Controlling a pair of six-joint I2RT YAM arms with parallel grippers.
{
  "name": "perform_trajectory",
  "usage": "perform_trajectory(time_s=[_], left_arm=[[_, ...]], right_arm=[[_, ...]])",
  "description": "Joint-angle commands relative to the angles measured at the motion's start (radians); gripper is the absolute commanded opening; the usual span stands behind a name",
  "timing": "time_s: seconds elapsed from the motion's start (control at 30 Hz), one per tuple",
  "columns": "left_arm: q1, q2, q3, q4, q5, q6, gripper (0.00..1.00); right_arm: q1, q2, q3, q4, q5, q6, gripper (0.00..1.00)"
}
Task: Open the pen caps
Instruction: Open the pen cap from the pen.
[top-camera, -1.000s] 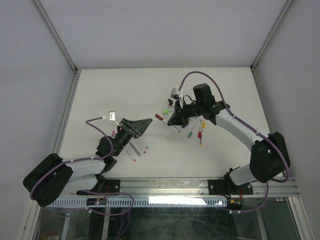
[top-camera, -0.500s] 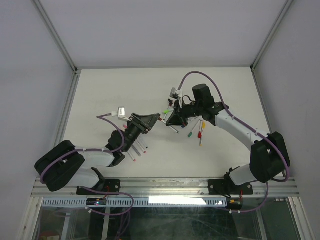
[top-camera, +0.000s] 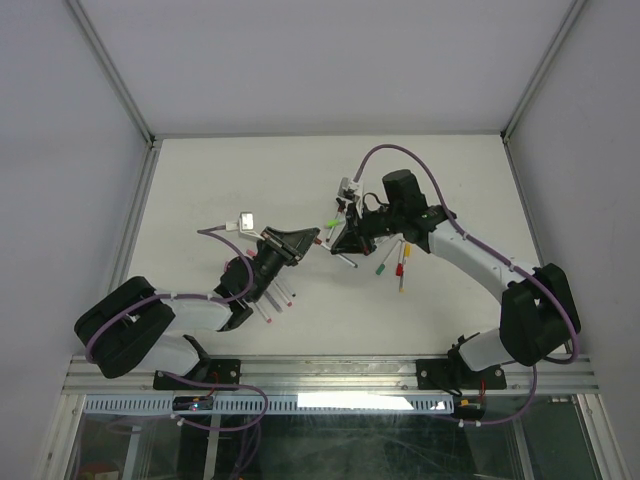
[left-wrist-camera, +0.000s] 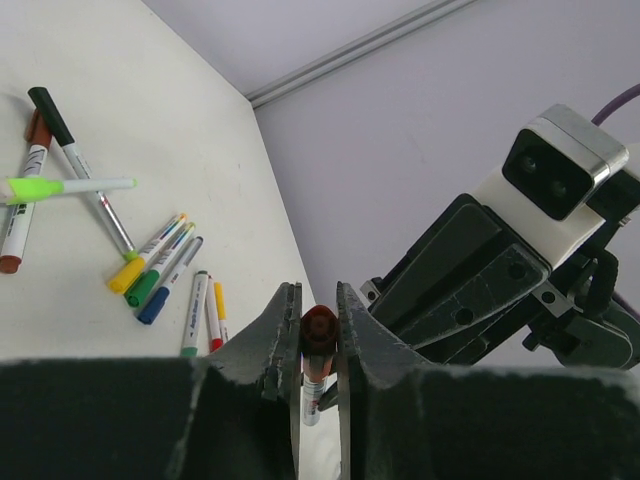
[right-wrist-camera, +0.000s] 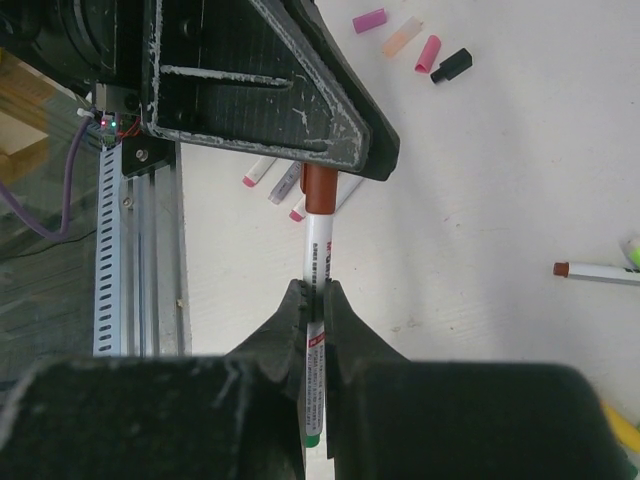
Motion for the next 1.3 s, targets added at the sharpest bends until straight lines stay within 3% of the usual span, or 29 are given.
perform_trajectory(time_s=[0.0,0.13,0.2,0.3,0.4,0.63,0.77,0.87,0.93,0.97,1.13,1.27], left_arm=[[-0.013,0.010,0.033,0.025,0.019,-0.009,0.05],[-0.013,0.013,0.027,0.046,0.020,0.020,0.00],[-0.013,0.009,0.021,0.058,0.020,0.046,0.00],[-0.013,-0.007,0.006,0.086,0.024,0.096,0.00],[-0.013,-0.039,-0.012,0.106,0.044,0.142,0.00],[-0.012,-0.090,-0.024,0.105,0.085,0.200,0.00],[-0.010,-0.086,-0.021,0.121,0.107,0.199,0.00],[-0.009,-0.084,-0.021,0.123,0.110,0.199,0.00],[-0.009,-0.083,-0.022,0.122,0.112,0.200,0.00],[-0.009,-0.083,-0.023,0.124,0.116,0.198,0.02],[-0.010,-0.078,-0.044,0.169,0.133,0.185,0.38],[-0.009,-0.058,-0.072,0.228,0.146,0.131,0.52]], right_arm=[[0.006,-0.012,-0.004,0.051,-0.018,0.023,0.00],[0.006,-0.016,-0.011,0.066,-0.033,0.040,0.00],[0.003,-0.018,-0.020,0.081,-0.054,0.055,0.12],[-0.009,-0.022,-0.035,0.110,-0.085,0.106,0.37],[-0.022,-0.025,-0.046,0.130,-0.115,0.139,0.52],[-0.012,-0.017,-0.073,0.158,-0.152,0.156,0.60],[0.005,-0.001,-0.071,0.156,-0.155,0.154,0.51],[0.014,-0.003,-0.066,0.152,-0.187,0.143,0.27],[0.015,-0.008,-0.063,0.152,-0.193,0.138,0.02],[0.014,-0.010,-0.063,0.152,-0.192,0.137,0.00],[0.009,-0.021,-0.060,0.156,-0.193,0.158,0.00],[-0.001,-0.032,-0.070,0.182,-0.189,0.191,0.00]])
